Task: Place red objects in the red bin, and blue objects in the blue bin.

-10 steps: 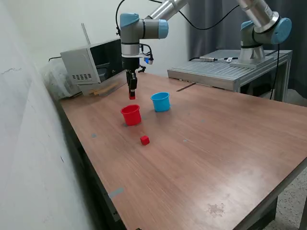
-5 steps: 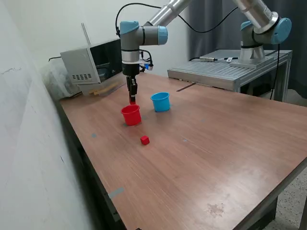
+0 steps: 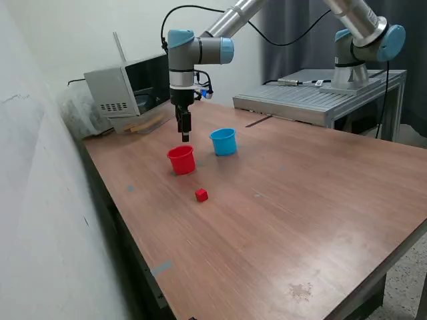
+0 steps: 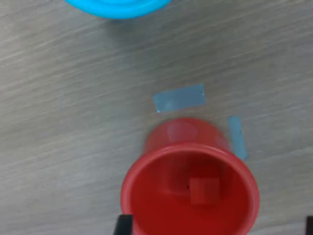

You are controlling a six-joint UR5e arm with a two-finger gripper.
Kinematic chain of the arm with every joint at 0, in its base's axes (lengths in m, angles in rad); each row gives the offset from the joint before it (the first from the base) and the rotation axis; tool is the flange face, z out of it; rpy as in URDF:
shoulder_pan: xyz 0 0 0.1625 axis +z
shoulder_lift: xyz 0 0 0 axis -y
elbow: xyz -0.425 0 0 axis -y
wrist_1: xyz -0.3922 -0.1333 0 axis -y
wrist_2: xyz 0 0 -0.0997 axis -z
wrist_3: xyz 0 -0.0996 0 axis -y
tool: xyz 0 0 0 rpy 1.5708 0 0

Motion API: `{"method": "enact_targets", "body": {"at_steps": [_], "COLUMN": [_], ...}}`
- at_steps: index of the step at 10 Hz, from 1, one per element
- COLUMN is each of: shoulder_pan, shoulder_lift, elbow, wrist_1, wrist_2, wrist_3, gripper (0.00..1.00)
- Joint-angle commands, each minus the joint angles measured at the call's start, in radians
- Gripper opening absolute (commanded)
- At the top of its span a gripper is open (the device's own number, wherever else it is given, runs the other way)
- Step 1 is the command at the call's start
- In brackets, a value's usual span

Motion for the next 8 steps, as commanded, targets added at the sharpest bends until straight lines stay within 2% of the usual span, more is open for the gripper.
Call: {"method": "enact_targets", "body": {"at_steps": [1,2,4,8], "shoulder_pan": [0.015,0.042,0.128,0.266], "shoulder_lift": [-0.017,-0.069,-0.152,-0.260], "elbow": [0.007,0.041,0.082,0.125], "wrist_1": [0.007,0.007,0.009,0.009], "wrist_2": [0.000,0.002,0.008,0.009], "wrist_3": [-0.003,-0.007,-0.076,-0.101], "gripper": [1.00,1.00,1.00,1.00]}}
